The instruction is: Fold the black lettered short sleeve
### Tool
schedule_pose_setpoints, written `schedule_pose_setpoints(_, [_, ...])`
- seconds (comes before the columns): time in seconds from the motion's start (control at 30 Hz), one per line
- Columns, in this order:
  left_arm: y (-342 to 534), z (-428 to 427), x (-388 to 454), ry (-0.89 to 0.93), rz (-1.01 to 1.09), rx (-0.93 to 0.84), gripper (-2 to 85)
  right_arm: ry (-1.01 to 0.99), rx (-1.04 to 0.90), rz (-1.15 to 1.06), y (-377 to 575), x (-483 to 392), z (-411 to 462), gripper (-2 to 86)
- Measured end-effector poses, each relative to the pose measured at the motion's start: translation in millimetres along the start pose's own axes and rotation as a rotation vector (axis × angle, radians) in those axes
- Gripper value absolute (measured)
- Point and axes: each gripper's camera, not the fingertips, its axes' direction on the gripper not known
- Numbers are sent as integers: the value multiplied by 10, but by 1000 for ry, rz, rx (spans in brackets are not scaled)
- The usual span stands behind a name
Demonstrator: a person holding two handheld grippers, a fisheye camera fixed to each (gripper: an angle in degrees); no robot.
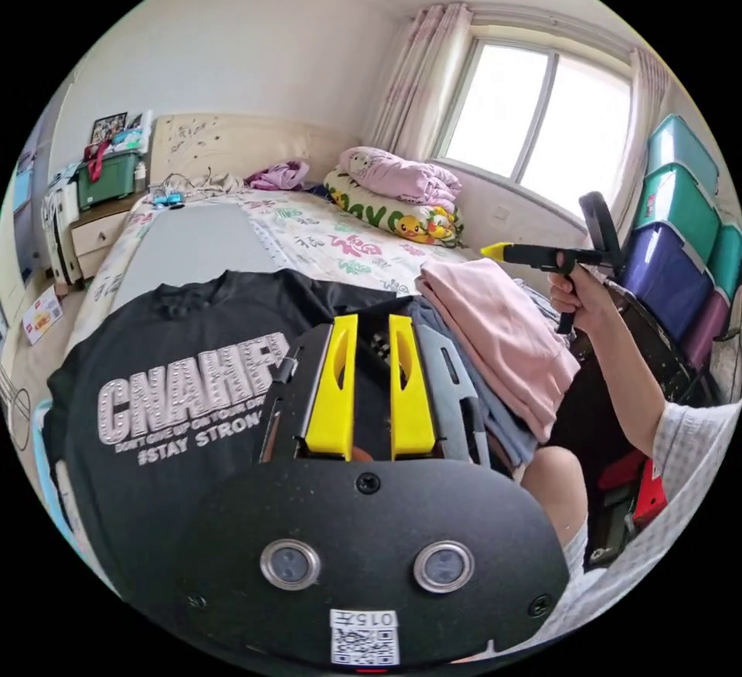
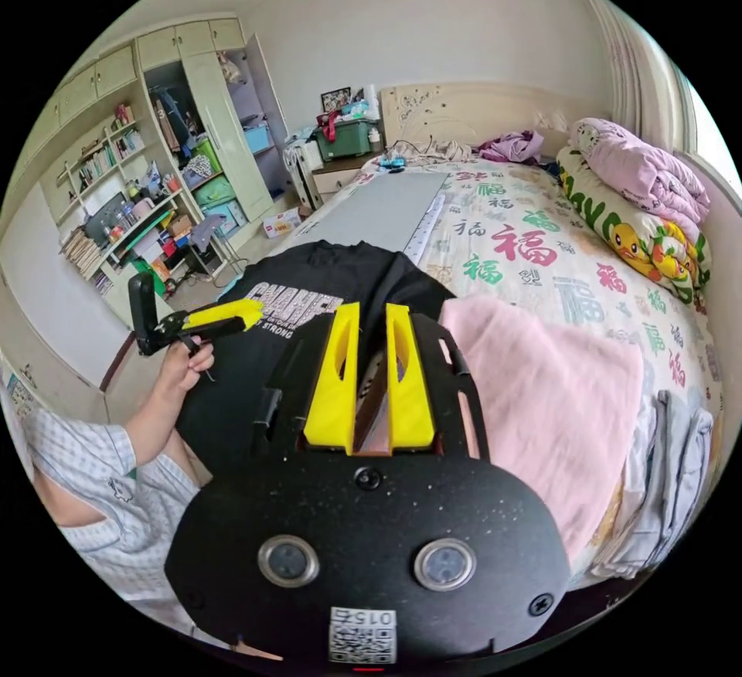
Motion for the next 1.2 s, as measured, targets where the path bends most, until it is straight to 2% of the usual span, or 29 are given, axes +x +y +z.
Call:
schedule_pose_setpoints(0.13, [-75, 980, 21, 101, -51, 5, 79, 133, -195, -10, -658, 658, 1197, 64])
schedule_pose_setpoints(0.23, [-58, 1482, -62, 115, -36, -15, 82, 318, -371, -37, -784, 1179, 2190, 76])
schedule_pose_setpoints(0.3, [9, 1726, -163, 152, -34, -43, 82, 352, -481, -38, -735, 1521, 2760, 83])
schedule_pose_setpoints(0.53, [357, 1898, -534, 175, -29, -31, 59, 149, -918, 26, -248, 2488, 4512, 107])
schedule_pose_setpoints(0.67, [467, 1865, -712, 178, -22, -25, 12, 122, -921, 61, -107, 2769, 4700, 101])
schedule_pose_setpoints(0.9, [542, 1748, -1169, 190, -45, 36, -6, 130, -862, -10, 189, 2957, 4747, 12])
schedule_pose_setpoints(1.03, [556, 1620, -1585, 200, -122, 88, -8, 94, -727, 20, 175, 3083, 4393, 4])
schedule_pose_setpoints(1.1, [557, 1565, -1746, 206, -157, 110, -8, 36, -596, 91, 51, 3148, 3995, 2])
schedule_pose_setpoints(1.2, [509, 1431, -2003, 228, -217, 142, -8, 58, -498, 81, -175, 2920, 3616, 1])
